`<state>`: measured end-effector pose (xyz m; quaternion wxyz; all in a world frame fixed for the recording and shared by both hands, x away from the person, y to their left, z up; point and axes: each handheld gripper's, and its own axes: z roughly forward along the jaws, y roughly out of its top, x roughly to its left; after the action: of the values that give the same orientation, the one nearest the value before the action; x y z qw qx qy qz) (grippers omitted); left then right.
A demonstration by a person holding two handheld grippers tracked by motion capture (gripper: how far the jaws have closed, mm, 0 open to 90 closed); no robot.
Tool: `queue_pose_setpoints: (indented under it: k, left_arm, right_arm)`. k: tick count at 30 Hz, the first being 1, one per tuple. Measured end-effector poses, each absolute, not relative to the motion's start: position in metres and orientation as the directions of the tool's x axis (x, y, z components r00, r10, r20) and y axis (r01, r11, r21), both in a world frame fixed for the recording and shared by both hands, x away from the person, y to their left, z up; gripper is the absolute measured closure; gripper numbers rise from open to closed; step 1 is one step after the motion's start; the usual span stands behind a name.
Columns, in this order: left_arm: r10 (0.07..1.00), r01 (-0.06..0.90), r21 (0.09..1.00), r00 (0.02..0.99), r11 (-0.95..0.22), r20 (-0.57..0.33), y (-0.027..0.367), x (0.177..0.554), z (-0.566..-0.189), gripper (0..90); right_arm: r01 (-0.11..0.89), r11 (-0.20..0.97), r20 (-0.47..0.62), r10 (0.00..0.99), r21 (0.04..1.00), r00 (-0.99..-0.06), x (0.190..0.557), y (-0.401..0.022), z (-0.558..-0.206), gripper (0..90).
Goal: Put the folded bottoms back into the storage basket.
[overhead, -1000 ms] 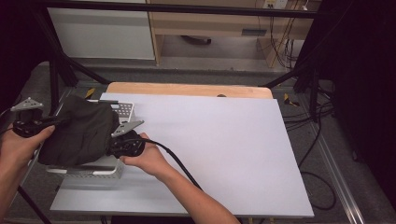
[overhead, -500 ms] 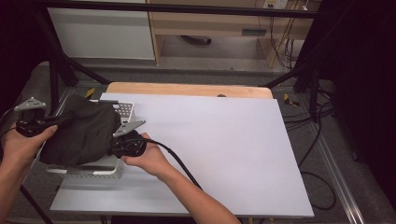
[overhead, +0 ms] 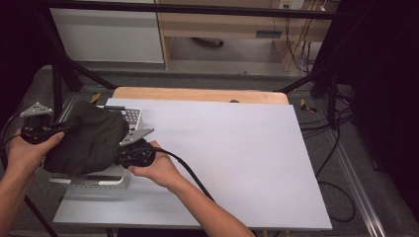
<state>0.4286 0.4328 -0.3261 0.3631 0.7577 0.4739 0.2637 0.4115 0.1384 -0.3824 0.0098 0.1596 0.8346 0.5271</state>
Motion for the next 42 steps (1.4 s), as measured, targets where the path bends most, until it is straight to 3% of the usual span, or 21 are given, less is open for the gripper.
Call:
queue_pose_setpoints:
  k: [2, 5, 19, 23, 42]
  left_arm:
    - [0.916, 0.513, 0.806, 0.393, -0.295, 0.085, 0.43, 0.432, -0.328, 60.0]
    - [0.931, 0.511, 0.827, 0.362, -0.235, 0.041, 0.426, 0.432, -0.322, 38.9]
    - [0.885, 0.442, 0.841, 0.457, -0.311, 0.088, 0.369, 0.408, -0.304, 14.3]
    - [0.879, 0.421, 0.86, 0.473, -0.289, 0.064, 0.354, 0.396, -0.303, 9.1]
    - [0.855, 0.406, 0.885, 0.518, -0.225, -0.02, 0.314, 0.359, -0.32, 6.2]
  right_arm:
    - [0.268, 0.407, 0.14, 0.317, 0.873, -0.938, 0.41, 0.138, -0.379, 54.1]
    - [0.251, 0.424, 0.108, 0.332, 0.87, -0.937, 0.406, 0.127, -0.369, 39.4]
    - [0.283, 0.37, 0.089, 0.462, 0.885, -0.882, 0.409, 0.06, -0.333, 11.6]
    - [0.308, 0.348, 0.106, 0.495, 0.886, -0.862, 0.414, 0.045, -0.328, 8.9]
    - [0.335, 0.259, 0.114, 0.613, 0.906, -0.782, 0.438, -0.018, -0.305, 6.8]
